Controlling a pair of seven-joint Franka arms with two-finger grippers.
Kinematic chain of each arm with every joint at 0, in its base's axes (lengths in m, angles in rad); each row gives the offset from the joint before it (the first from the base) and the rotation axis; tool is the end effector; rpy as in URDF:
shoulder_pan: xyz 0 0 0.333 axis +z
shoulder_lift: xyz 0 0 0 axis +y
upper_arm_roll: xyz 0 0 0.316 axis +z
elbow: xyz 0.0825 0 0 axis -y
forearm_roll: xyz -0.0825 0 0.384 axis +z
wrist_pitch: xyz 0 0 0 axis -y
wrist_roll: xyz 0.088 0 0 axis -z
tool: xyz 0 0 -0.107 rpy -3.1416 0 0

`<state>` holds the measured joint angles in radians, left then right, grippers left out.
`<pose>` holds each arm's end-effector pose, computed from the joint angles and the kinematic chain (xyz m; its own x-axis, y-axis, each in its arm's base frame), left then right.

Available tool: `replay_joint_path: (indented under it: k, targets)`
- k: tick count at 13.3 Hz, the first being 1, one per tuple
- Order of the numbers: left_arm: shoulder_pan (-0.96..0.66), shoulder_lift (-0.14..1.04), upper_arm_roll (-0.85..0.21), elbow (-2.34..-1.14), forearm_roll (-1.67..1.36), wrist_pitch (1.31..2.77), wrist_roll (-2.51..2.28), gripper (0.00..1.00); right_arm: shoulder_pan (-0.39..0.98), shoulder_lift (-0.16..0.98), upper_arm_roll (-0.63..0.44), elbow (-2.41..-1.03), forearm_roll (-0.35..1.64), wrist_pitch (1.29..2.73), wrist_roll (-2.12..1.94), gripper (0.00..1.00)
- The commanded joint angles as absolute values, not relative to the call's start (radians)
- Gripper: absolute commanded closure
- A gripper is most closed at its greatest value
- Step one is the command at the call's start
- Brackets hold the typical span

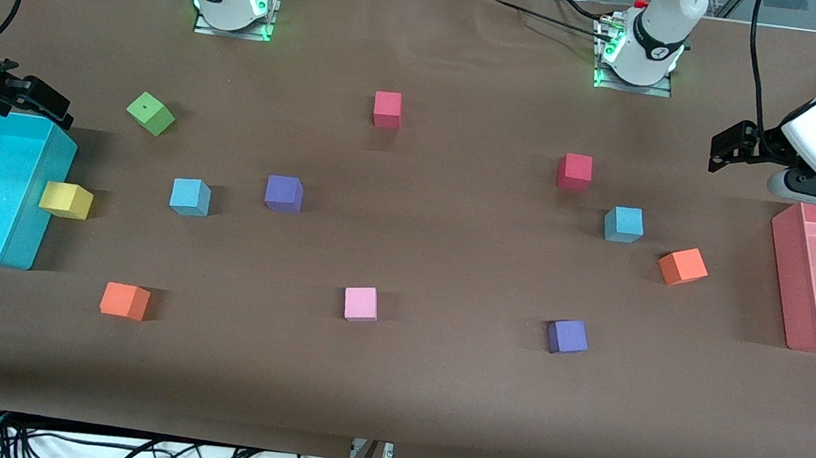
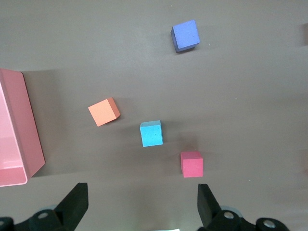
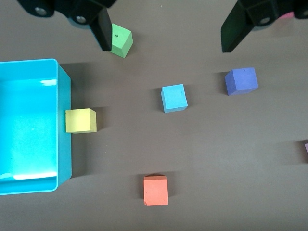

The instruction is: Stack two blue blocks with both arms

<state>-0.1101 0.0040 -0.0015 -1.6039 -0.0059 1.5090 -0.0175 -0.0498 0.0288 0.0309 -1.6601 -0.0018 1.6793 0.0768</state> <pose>0.5441 -0.0616 0.6017 0.9907 -0.0938 -0.0988 -0.0938 -0.9956 0.0042 0.5695 -0.0112 0.5753 0.9954 -0.0954 -0.0095 -0.0954 -0.9954 0.0016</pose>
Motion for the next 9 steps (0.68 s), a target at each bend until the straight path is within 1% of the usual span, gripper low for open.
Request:
replay_joint_path:
  k: [1, 2, 6, 8, 9]
  targets:
    - [-0.106, 0.015, -0.008, -1.574, 0.014, 1.486, -0.023, 0.0, -0.049, 0.026, 0.032, -1.66, 0.0, 1.667, 0.089, 0.0]
    - [-0.106, 0.015, -0.008, -1.574, 0.015, 1.486, -0.023, 0.0, -0.049, 0.032, 0.032, -1.664, -0.002, 1.674, 0.09, 0.0]
    - [-0.106, 0.015, -0.009, -1.572, 0.018, 1.489, -0.021, 0.0, -0.026, 0.15, 0.037, -1.664, -0.002, 1.704, 0.095, 0.0]
    - [-0.106, 0.015, -0.009, -1.574, 0.018, 1.489, -0.021, 0.0, -0.021, 0.239, 0.037, -1.664, -0.002, 1.709, 0.083, 0.0]
    - [-0.106, 0.015, -0.009, -1.574, 0.018, 1.489, -0.021, 0.0, -0.021, 0.292, 0.038, -1.666, 0.003, 1.741, 0.08, 0.0]
